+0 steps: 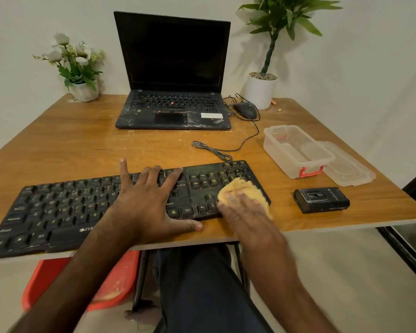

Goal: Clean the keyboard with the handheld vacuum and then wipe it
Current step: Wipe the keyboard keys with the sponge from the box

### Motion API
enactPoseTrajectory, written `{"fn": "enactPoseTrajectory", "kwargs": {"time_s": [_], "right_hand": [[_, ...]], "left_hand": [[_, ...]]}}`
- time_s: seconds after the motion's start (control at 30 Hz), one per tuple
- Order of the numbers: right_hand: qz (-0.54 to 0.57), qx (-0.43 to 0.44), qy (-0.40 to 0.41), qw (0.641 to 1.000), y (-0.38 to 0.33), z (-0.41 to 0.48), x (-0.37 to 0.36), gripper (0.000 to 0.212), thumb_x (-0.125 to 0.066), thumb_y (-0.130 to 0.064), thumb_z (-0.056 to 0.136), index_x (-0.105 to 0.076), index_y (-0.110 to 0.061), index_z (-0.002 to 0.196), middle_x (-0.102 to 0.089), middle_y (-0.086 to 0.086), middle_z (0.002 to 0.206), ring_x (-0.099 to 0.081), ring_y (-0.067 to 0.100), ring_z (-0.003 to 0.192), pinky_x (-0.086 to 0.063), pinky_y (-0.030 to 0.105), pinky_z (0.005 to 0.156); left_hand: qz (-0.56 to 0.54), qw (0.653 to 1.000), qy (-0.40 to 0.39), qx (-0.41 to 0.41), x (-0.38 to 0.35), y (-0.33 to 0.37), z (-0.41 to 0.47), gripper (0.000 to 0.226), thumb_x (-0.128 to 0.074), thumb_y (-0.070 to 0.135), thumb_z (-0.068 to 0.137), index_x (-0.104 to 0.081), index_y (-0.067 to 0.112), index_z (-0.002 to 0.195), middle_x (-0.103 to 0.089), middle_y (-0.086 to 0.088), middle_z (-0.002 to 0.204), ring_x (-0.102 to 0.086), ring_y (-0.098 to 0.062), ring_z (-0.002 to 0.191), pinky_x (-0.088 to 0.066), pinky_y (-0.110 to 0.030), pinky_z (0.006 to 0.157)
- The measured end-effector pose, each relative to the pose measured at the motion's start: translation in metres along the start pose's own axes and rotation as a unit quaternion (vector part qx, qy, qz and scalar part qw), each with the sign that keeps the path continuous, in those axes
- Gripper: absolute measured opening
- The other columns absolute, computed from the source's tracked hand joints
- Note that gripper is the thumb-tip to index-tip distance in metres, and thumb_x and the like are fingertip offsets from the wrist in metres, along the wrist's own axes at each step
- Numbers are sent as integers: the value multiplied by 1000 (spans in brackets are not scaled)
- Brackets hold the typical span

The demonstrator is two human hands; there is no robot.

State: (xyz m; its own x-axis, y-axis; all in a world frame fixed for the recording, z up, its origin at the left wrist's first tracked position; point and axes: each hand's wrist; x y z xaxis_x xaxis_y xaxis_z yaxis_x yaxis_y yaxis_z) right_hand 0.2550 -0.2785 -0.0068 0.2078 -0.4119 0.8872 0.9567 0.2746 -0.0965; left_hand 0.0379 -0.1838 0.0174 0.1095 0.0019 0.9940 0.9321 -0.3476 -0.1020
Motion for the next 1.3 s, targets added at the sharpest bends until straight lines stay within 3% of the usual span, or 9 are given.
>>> {"fn": "enactPoseTrajectory", "kwargs": {"time_s": [0.1, 0.2, 0.27, 0.33, 0.5, 0.73, 0.9, 1.1, 1.3], "right_hand": [[-4, -121, 17, 993, 26, 9, 12, 91, -72, 25, 46, -65, -15, 128, -65, 10, 127, -60, 30, 120, -42, 42, 95], [-32, -132, -6, 991, 18, 20, 13, 93, -89, 15, 32, -70, -14, 119, -69, 11, 119, -66, 26, 111, -39, 30, 90], [-48, -94, -46, 993, 3, 29, 17, 90, -86, 5, 53, -58, -16, 136, -57, 8, 138, -54, 20, 128, -36, 25, 101], [-5, -100, -63, 993, 8, 46, 23, 71, -60, 0, 86, -37, -23, 149, -40, 2, 152, -40, 18, 137, -36, 27, 108], [-4, -159, -45, 986, 30, 108, 12, 40, -51, 0, 91, -57, -15, 128, -65, 9, 115, -63, 28, 99, -48, 36, 74], [48, -25, -119, 991, 8, 114, -3, 60, -50, 1, 92, -46, -27, 144, -51, 0, 144, -48, 20, 127, -41, 36, 102], [-23, -119, -92, 988, 25, 120, 5, 41, -51, -4, 94, -58, -21, 131, -64, 6, 122, -61, 22, 107, -50, 35, 86], [146, -16, -170, 974, -31, 137, -10, 51, -53, -1, 92, -55, -24, 137, -62, 7, 128, -58, 25, 113, -49, 37, 92], [213, -85, 18, 973, -13, 113, -7, 44, -55, 2, 92, -62, -23, 129, -67, -2, 120, -61, 14, 107, -51, 32, 90]], "left_hand": [[6, 1000, -3, -3, 1, 0, 0, 124, 0, 105, 51, 22, 39, 154, -7, -15, 164, -3, -28, 154, 24, -69, 109], [20, 1000, -2, -3, 2, 1, 1, 124, 3, 104, 49, 24, 39, 152, -7, -13, 163, -4, -28, 153, 23, -70, 109], [21, 1000, -4, -2, 2, 0, 0, 125, 3, 105, 49, 24, 38, 153, -7, -14, 163, -4, -29, 153, 23, -70, 109], [23, 1000, -5, -1, 2, 1, 0, 125, 1, 106, 51, 22, 38, 154, -8, -15, 164, -5, -29, 153, 23, -69, 109], [20, 1000, -2, 1, 2, 3, 0, 124, -3, 105, 53, 22, 37, 154, -5, -14, 165, -2, -30, 154, 23, -70, 110], [-1, 1000, -17, 10, 2, 3, 1, 128, 0, 106, 46, 23, 40, 153, -2, -15, 166, 0, -31, 154, 25, -69, 109], [-44, 999, 17, 8, 0, 3, 1, 139, -18, 109, 51, 31, 25, 150, -14, -8, 164, -10, -25, 153, 23, -68, 111], [-59, 997, 39, 6, 4, 4, -1, 140, -22, 109, 49, 41, 26, 144, -20, -6, 163, -16, -24, 153, 18, -69, 112], [-63, 995, 71, 24, -5, -6, -21, 136, -14, 108, 53, 45, 24, 141, 8, -10, 168, 7, -26, 155, 19, -68, 112]]}}
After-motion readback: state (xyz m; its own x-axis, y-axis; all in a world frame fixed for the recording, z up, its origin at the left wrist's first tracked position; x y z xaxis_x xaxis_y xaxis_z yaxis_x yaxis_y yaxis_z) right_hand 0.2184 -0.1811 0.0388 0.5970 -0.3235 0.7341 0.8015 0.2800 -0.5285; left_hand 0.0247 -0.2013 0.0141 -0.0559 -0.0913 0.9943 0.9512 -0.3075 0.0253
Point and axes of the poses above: each hand's wrist, its own z-axis towards the middle knuckle, its own x-axis out of the back of the hand, y = z × x
